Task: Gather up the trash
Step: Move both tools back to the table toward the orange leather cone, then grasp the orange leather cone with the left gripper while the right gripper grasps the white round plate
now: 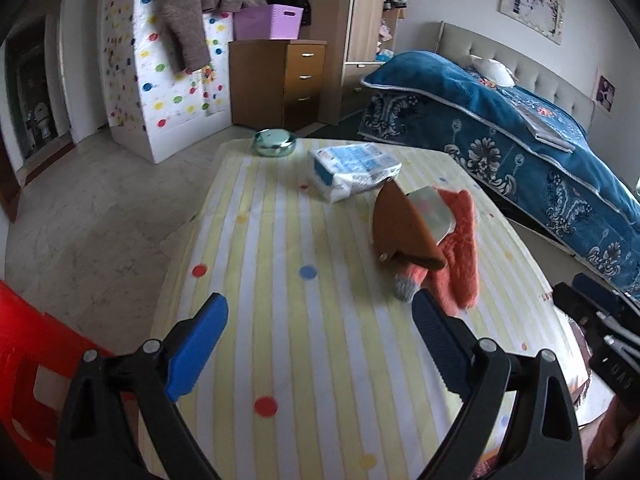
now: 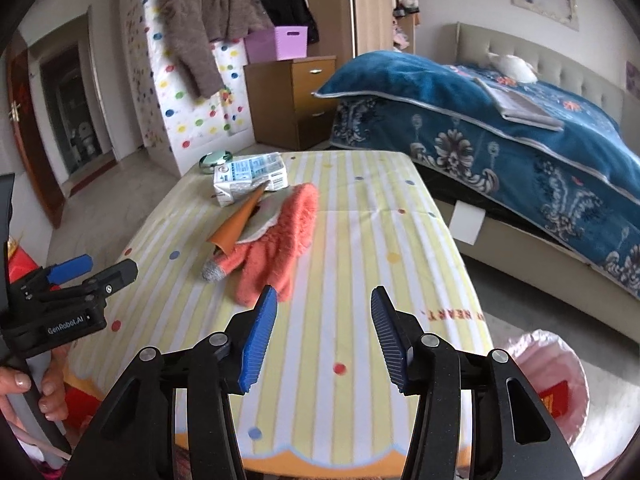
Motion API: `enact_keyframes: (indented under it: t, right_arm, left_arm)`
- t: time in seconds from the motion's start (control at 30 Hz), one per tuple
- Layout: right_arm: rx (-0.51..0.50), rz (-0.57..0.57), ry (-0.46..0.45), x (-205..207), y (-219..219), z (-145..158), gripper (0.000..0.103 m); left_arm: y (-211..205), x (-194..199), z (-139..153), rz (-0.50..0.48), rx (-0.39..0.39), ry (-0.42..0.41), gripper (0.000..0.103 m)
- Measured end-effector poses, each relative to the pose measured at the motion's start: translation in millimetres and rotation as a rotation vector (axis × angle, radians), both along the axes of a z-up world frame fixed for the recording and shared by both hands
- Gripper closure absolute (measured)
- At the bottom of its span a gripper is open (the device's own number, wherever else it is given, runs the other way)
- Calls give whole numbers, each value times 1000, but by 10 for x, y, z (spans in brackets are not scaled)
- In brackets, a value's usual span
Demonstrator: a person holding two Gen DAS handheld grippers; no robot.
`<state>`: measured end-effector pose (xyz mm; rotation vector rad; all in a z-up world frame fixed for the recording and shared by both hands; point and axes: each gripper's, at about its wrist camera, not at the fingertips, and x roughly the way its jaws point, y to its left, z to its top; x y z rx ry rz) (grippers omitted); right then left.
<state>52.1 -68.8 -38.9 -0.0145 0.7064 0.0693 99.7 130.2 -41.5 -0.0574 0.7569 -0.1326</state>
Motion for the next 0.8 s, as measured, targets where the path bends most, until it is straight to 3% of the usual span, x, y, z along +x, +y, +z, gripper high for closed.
enact_keyframes:
  t: [0.37, 0.67, 0.8]
  right_arm:
    - [4, -54, -1, 224, -244, -62, 53]
    - [56, -90, 5, 190, -621, -110, 53]
    - [66, -94, 9, 171, -710, -111, 53]
  left_arm:
    - [-621, 361, -60, -116, 69, -1, 17]
    - [-888, 723, -297, -116, 104, 73, 43]
    - [-890, 778, -359, -120, 82, 108, 62]
